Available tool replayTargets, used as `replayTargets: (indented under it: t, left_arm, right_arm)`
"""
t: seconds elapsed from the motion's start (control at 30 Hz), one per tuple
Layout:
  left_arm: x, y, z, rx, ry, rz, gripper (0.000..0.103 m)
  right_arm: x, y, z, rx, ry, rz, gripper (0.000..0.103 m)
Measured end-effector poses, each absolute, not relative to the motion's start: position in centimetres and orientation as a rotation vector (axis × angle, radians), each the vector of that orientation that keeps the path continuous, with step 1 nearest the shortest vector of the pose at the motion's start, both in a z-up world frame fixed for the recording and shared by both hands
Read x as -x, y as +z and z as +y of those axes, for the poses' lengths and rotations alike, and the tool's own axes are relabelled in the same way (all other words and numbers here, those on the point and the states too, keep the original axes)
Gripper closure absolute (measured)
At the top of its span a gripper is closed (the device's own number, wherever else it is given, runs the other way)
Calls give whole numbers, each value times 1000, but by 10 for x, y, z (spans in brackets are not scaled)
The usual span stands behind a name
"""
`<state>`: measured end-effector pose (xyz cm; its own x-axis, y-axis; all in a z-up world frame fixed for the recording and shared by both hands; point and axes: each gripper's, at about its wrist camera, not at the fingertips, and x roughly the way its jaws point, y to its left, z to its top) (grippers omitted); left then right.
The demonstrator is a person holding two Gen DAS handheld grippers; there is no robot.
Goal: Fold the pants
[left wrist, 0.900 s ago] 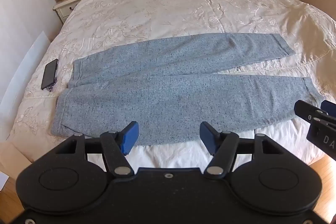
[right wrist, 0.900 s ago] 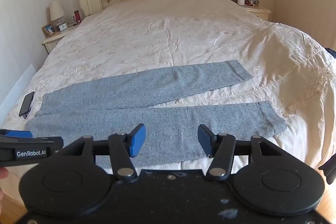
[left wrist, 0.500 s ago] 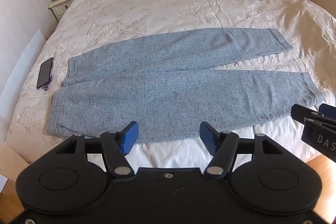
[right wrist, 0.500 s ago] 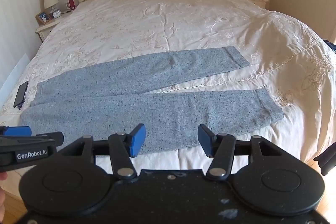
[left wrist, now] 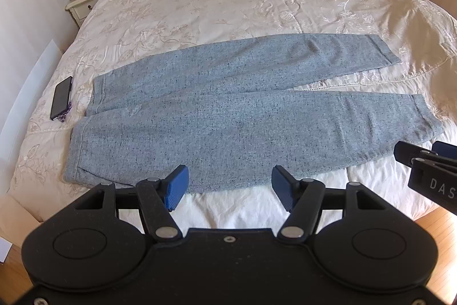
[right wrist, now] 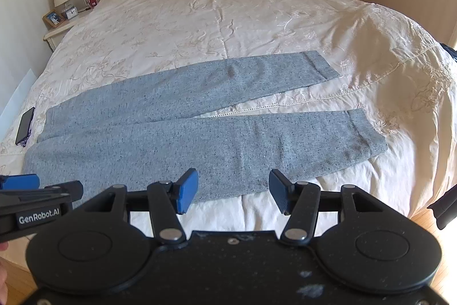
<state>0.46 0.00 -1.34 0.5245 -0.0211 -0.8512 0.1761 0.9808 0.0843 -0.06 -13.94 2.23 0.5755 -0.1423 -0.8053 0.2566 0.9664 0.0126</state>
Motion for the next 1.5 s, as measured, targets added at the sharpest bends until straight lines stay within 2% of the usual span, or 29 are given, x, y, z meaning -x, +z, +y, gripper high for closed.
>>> replayTargets:
  t: [1.5]
  left_arm:
    - [-28, -19, 14, -159, -127, 1061, 35]
  right_arm:
    - [-25, 18, -114, -83, -198, 950, 45]
